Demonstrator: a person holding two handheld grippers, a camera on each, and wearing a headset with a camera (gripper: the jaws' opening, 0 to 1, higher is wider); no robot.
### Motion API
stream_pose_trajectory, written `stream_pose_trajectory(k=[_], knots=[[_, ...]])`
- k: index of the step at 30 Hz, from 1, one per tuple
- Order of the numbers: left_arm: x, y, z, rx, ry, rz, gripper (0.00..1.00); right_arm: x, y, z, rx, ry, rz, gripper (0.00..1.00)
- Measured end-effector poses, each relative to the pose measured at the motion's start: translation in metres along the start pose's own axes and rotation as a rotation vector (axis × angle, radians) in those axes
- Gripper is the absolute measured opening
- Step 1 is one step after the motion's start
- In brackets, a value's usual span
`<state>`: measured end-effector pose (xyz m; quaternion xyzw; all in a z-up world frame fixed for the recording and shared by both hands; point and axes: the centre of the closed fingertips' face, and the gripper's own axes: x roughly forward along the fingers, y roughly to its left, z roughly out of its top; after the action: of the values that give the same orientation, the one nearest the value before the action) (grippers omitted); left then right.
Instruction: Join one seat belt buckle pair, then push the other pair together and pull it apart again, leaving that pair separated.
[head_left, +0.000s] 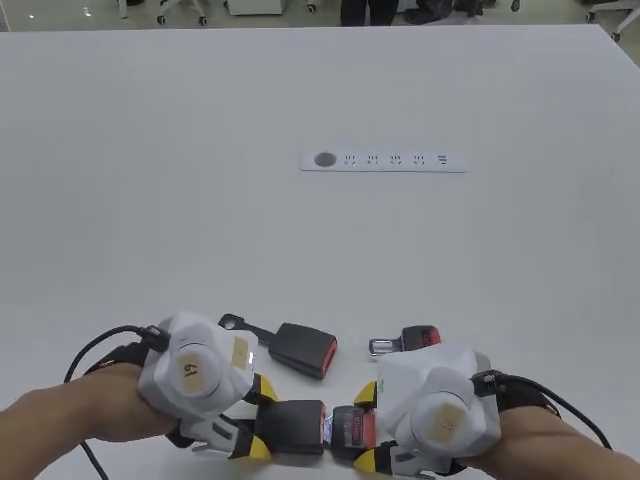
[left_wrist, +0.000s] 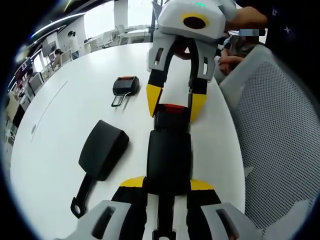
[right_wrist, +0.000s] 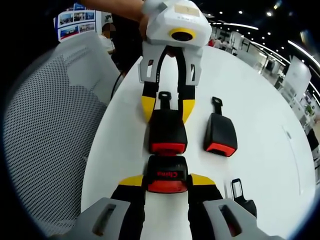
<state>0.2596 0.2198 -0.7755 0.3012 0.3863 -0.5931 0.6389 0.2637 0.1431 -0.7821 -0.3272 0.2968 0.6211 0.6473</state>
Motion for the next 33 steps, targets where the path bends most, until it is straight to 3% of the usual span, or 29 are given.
stream_pose_trajectory(k=[5,12,17,26,28,33], knots=[[-0.001,-0.001,0.000,0.037,0.019,-0.015,0.30,-0.005,0.000,0.002,-0.037,-0.012,0.006,0.28],[-0.001,-0.002,0.004,0.021,0.046,-0.001,0.30,-0.007,0.002,0.007,-0.025,0.010,-0.003,0.28],[-0.002,-0.002,0.000,0.044,0.042,-0.018,0.30,-0.012,0.003,0.010,-0.023,-0.051,0.009,0.28],[0.000,-0.002,0.001,0.036,0.047,-0.011,0.32,-0.013,0.006,0.011,-0.040,-0.040,0.001,0.30],[0.001,-0.003,0.001,0.063,0.056,-0.003,0.32,-0.013,0.006,0.010,-0.059,-0.040,0.003,0.31],[0.000,-0.002,0.000,0.067,0.062,0.005,0.33,-0.014,0.008,0.010,-0.061,-0.031,0.000,0.31]])
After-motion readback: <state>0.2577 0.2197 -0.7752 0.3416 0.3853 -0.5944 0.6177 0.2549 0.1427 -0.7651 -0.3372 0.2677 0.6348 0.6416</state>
